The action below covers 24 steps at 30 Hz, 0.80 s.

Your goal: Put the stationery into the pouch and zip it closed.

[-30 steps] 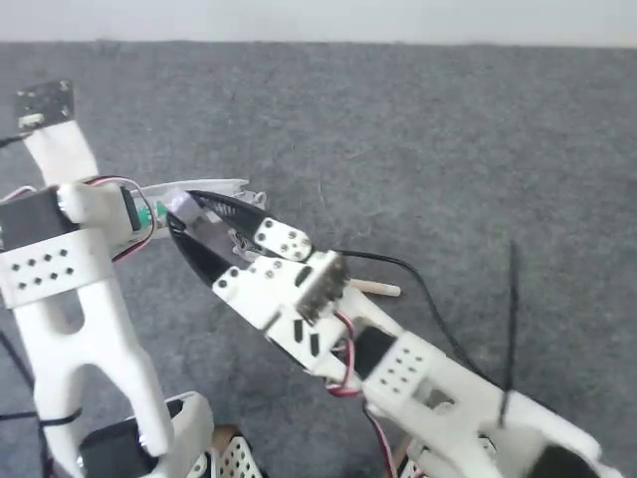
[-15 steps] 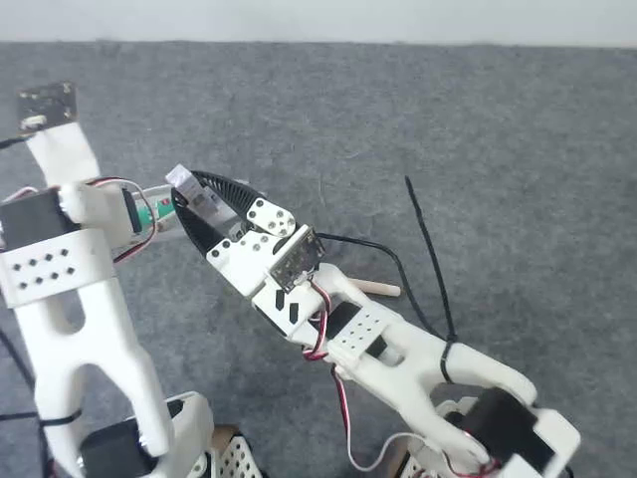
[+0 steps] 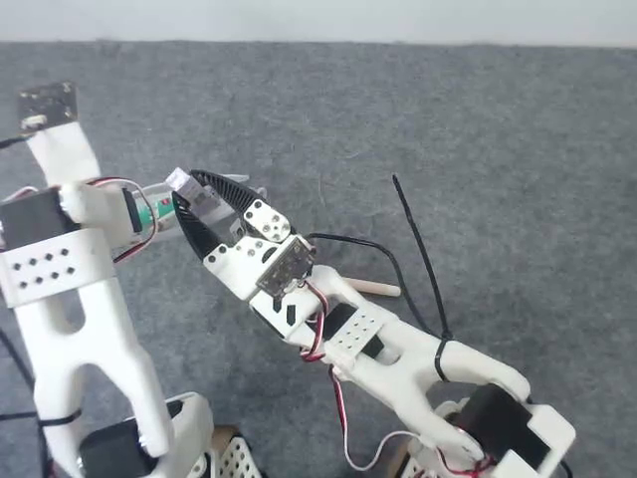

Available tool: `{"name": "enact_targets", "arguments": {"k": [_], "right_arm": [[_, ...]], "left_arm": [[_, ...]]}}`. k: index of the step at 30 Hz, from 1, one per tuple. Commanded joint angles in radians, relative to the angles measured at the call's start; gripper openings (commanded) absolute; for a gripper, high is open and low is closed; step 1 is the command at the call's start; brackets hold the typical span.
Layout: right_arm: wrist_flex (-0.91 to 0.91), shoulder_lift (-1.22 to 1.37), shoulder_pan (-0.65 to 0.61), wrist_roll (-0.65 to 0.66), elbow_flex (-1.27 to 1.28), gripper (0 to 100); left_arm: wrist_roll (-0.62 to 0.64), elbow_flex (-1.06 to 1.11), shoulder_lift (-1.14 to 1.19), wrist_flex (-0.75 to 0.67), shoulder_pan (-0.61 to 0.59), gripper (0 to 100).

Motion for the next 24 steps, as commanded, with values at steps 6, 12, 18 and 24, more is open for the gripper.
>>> {"name": "enact_targets", "arguments": {"k": [6, 12, 18, 24], "right_arm": [[-0.013, -0.007, 0.012, 0.023, 0.029, 17.8], [-0.013, -0.016, 0.01, 0.025, 0.041, 15.6], [-0.007, -0.179, 0.01, 0.023, 0.132, 15.6], [0.357, -0.401, 0.01, -0.015, 0.147, 15.6]], "left_arm": [[-0.008, -0.001, -0.012, 0.006, 0.008, 1], [-0.008, -0.001, -0.012, 0.006, 0.008, 1], [-0.009, 0.001, -0.012, -0.002, 0.008, 1], [-0.009, 0.016, -0.012, -0.02, -0.005, 1]]}}
